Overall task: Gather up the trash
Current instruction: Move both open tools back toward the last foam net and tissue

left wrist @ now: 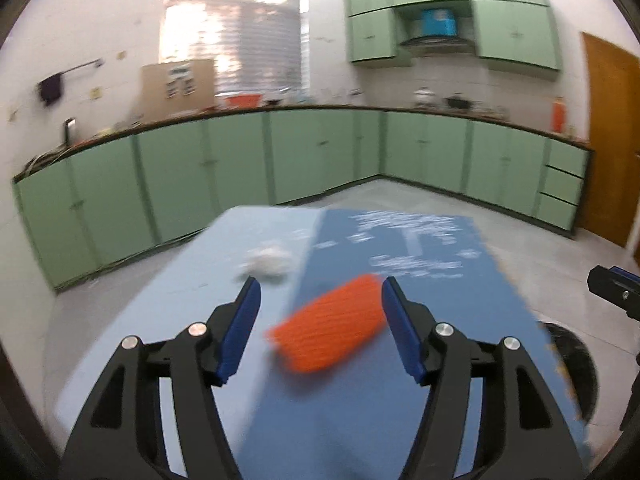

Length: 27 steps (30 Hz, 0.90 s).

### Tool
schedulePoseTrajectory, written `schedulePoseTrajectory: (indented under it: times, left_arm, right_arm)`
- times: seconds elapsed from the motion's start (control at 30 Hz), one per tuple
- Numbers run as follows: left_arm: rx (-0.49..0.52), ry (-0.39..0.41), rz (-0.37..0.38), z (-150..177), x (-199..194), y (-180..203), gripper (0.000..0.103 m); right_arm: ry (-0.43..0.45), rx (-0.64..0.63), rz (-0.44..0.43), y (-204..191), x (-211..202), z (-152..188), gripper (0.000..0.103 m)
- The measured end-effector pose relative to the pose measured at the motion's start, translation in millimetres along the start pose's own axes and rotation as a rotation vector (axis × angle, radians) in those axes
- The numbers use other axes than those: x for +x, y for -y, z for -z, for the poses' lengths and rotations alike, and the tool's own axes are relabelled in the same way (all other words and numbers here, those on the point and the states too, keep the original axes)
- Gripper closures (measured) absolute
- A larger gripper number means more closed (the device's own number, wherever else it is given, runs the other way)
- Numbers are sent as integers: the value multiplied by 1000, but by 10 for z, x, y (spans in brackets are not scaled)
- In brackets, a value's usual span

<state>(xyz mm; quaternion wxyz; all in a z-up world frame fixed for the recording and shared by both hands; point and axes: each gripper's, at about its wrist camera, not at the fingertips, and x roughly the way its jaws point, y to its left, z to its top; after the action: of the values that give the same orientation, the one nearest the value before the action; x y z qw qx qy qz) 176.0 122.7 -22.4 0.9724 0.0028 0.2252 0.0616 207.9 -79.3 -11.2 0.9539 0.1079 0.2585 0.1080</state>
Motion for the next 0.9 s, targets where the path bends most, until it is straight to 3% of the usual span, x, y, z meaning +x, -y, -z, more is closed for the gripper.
schedulePoseTrajectory:
  times: [0.13, 0.3, 0.67, 0.77, 0.9]
  left_arm:
    - [-50, -20, -82, -1, 58, -472, 42]
    - [-67, -27, -116, 0, 134, -750, 42]
    - [-85, -34, -119, 89, 303, -971, 41]
    - [-89, -40, -115, 89, 356, -980, 41]
    - [-90, -46, -110, 103, 419, -982, 40]
  right_arm:
    - [-32, -13, -50, -473, 358, 27, 7]
    - [-60, -67, -38, -1014, 787, 129, 7]
    - [-137, -70, 31, -1271, 1281, 235, 15]
    - [-168, -74, 58, -1273, 1383, 267, 21]
    - [-236, -73, 38, -1285, 1542, 325, 46]
